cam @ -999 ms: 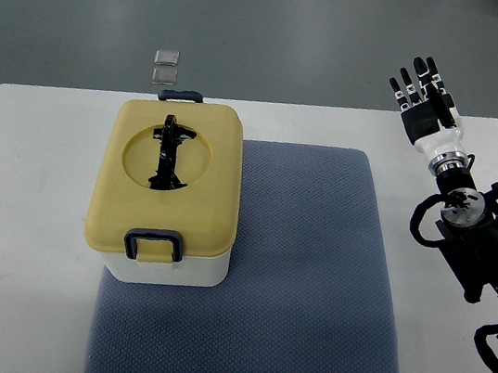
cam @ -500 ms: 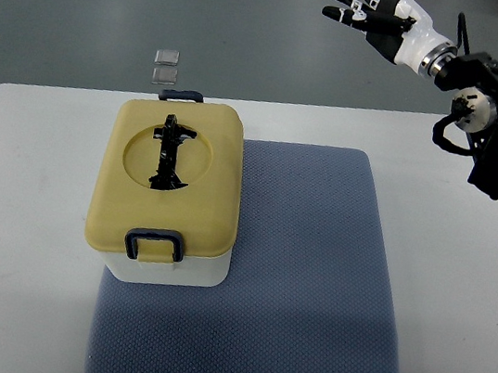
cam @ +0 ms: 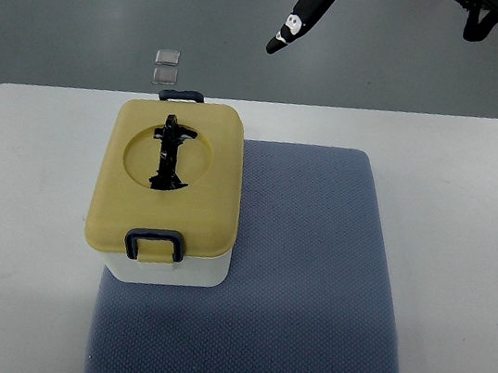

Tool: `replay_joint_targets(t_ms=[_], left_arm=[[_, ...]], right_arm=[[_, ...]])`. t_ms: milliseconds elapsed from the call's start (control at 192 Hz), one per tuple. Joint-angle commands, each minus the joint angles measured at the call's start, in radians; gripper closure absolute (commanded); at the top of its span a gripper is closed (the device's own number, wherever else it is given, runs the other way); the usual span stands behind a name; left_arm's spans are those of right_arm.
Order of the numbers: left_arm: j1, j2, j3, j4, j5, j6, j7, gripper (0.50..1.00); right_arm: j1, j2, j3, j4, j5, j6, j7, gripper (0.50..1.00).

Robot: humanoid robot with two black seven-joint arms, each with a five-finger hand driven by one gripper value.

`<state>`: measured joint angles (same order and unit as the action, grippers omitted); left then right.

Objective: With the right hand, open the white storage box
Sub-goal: 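Swing the right hand over the box toward the black lid handle, then lower the right hand and close its fingers on the black lid handle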

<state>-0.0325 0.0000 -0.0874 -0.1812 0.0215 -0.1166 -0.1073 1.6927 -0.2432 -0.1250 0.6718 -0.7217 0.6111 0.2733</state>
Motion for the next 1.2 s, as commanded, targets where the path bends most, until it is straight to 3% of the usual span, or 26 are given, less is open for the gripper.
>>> replay_joint_targets(t_ms=[0, 141, 245, 375, 572, 838, 895, 1197], left_arm=[[0.0, 0.0, 0.0, 0.0, 0.0, 0.0, 0.0, 0.5], [0.0, 0.0, 0.0, -0.001, 0.0, -0.002, 0.0, 0.5], [0.0, 0.0, 0.001, -0.003, 0.0, -0.002, 0.0, 0.5], [0.0, 0.0, 0.001, -0.003, 0.0, -0.003, 0.0, 0.5], [0.0, 0.0, 0.0, -0.003, 0.0, -0.003, 0.0, 0.5], [0.002, 0.0, 0.0, -0.003, -0.002, -0.003, 0.0, 0.5], [0.002, 0.0, 0.0, -0.003, 0.0, -0.003, 0.0, 0.5], [0.002, 0.0, 0.0, -0.003, -0.002, -0.003, 0.0, 0.5]], right_arm=[[0.022, -0.045, 0.002, 0.169, -0.113, 0.0, 0.0, 0.527], [0.013, -0.05, 0.004, 0.275, -0.17, -0.005, 0.027, 0.529], [0.01, -0.039, 0.001, 0.33, -0.188, -0.137, 0.058, 0.532], [0.001, -0.027, -0.005, 0.359, -0.225, -0.195, 0.063, 0.536], [-0.071, 0.007, -0.004, 0.361, -0.432, -0.33, 0.095, 0.566], [-0.139, 0.045, -0.001, 0.354, -0.455, -0.468, 0.096, 0.603], [-0.148, 0.058, 0.002, 0.351, -0.455, -0.504, 0.095, 0.632], [-0.179, 0.096, 0.004, 0.336, -0.455, -0.557, 0.095, 0.652]])
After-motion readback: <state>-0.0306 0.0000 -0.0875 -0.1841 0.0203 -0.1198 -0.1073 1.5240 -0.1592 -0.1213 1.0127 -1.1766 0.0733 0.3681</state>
